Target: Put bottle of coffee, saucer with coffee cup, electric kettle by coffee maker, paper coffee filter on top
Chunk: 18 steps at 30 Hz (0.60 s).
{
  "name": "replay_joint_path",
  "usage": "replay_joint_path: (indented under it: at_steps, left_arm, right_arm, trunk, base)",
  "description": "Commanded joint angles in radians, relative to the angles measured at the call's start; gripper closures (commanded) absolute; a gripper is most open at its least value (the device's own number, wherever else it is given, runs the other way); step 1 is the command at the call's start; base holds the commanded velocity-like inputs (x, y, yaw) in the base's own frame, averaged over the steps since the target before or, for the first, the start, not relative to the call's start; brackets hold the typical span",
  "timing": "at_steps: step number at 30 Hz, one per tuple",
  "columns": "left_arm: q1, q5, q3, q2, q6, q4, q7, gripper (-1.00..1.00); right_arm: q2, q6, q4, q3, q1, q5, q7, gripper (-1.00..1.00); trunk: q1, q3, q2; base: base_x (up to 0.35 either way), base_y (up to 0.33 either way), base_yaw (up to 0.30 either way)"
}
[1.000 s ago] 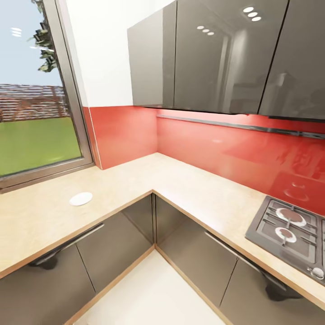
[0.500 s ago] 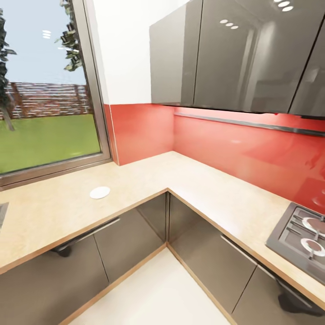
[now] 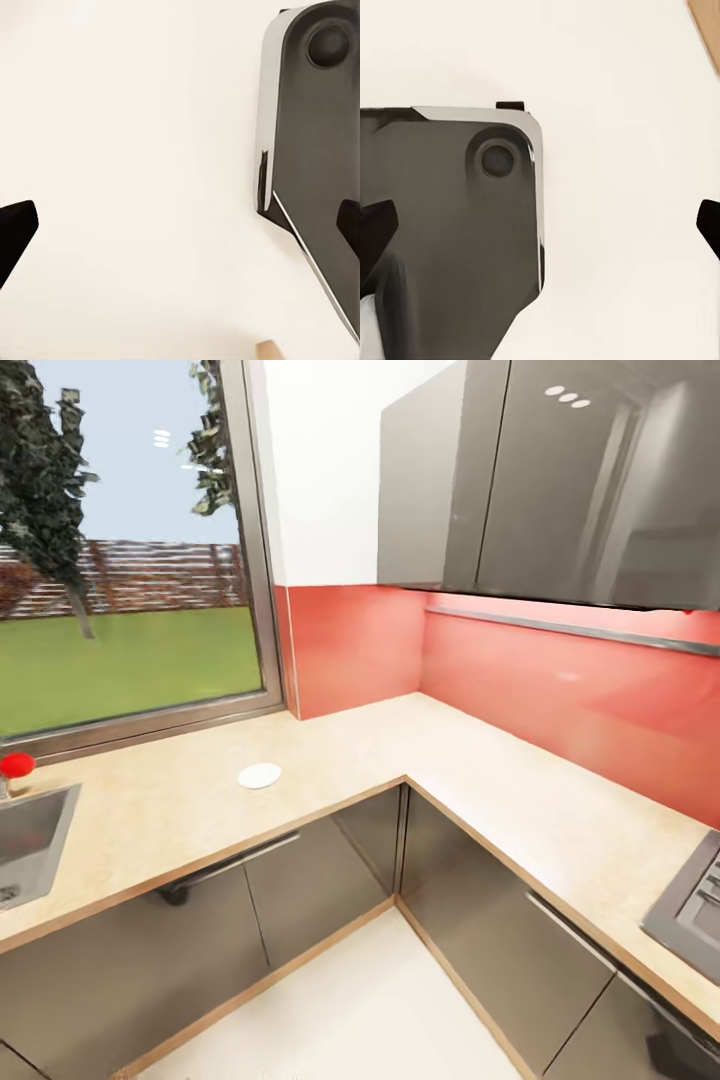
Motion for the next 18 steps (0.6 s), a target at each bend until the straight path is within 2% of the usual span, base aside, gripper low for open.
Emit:
replay_joint_path:
  at_steps: [1, 18]
  left_arm:
    - [0.000, -0.011, 0.006, 0.000, -0.003, 0.000, 0.004, -1.00]
    - [0.000, -0.011, 0.006, 0.001, -0.003, 0.000, 0.004, -1.00]
  right_arm:
    - [0.000, -0.003, 0.001, 0.001, -0.001, -0.002, -0.002, -1.00]
    - [0.000, -0.003, 0.001, 0.001, -0.001, -0.002, -0.002, -1.00]
  trunk:
    - [0.001, -0.003, -0.002]
    - [0.001, -0.016, -0.002]
  base:
    - [0.000, 0.000, 0.241]
    - [0.000, 0.000, 0.241]
